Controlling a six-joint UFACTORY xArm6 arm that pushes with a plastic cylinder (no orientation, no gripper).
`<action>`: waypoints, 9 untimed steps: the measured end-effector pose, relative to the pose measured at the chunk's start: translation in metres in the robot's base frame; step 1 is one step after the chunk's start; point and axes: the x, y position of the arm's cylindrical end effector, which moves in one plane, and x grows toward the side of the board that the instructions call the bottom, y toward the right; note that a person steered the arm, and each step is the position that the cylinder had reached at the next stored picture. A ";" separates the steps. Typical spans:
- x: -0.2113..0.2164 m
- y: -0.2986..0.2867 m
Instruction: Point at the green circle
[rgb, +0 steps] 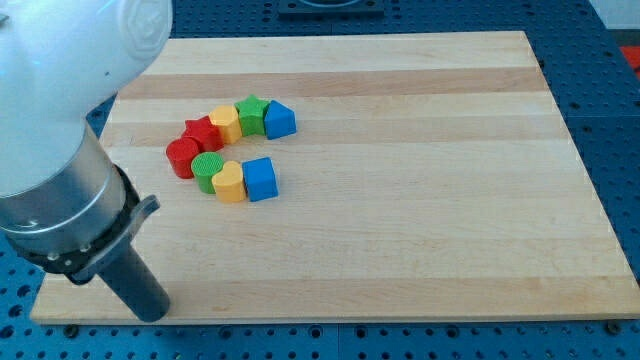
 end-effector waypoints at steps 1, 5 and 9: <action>0.000 0.024; -0.073 0.189; -0.167 0.208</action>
